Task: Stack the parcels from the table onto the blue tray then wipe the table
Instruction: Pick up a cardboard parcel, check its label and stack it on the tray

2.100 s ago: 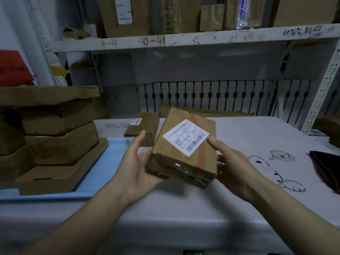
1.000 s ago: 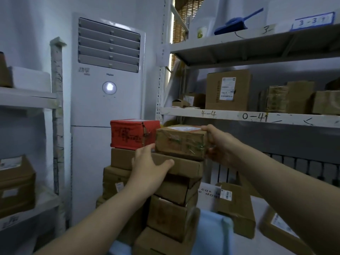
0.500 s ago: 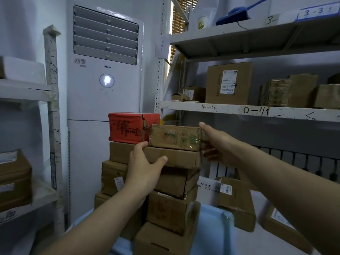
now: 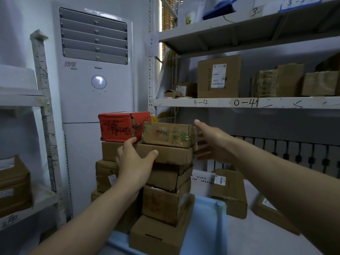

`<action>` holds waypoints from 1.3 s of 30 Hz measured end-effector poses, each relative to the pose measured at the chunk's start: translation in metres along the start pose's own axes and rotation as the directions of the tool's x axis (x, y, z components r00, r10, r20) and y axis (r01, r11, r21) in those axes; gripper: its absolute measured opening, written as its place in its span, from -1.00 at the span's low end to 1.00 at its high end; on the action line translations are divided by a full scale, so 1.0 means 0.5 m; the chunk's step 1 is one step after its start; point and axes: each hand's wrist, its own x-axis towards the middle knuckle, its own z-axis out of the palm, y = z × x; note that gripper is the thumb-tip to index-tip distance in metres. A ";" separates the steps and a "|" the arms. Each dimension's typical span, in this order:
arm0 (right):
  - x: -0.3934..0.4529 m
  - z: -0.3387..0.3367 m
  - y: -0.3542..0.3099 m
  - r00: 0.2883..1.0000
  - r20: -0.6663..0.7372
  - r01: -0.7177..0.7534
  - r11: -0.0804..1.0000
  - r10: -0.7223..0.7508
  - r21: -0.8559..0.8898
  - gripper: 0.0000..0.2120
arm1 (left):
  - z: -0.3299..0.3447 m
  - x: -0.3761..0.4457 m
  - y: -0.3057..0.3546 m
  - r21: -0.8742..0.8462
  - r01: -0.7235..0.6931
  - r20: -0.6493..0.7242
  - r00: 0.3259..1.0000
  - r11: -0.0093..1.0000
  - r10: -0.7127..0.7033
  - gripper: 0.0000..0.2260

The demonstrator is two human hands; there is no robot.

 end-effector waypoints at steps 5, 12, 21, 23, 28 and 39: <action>-0.023 -0.022 0.004 1.000 -0.006 -0.003 0.999 0.004 0.054 -0.58 | 0.009 -0.046 0.038 0.007 -0.169 -0.169 0.971 0.986 0.168 -0.59; -0.054 -0.117 0.098 0.995 -0.084 -0.045 0.988 0.058 0.146 -0.41 | 0.103 -0.159 0.044 -0.128 -0.376 -0.016 0.926 0.918 0.377 -0.72; -0.117 -0.272 0.332 0.950 -0.165 -0.247 0.961 0.266 0.127 -0.57 | 0.314 -0.240 -0.053 -0.077 -0.055 0.432 0.898 0.996 0.083 -0.79; -0.126 -0.296 0.378 0.935 -0.173 -0.287 0.948 0.308 0.137 -0.64 | 0.360 -0.234 -0.074 -0.019 -0.017 0.477 0.879 1.000 0.024 -0.77; -0.093 -0.317 0.458 0.927 -0.231 -0.269 0.952 0.297 0.142 -0.72 | 0.467 -0.174 -0.109 0.152 -0.031 0.477 0.878 0.988 -0.046 -0.60; 0.077 -0.246 0.526 0.949 -0.186 -0.233 0.964 0.254 0.128 -0.40 | 0.589 -0.088 -0.141 0.484 0.128 0.411 0.840 0.866 -0.354 -0.47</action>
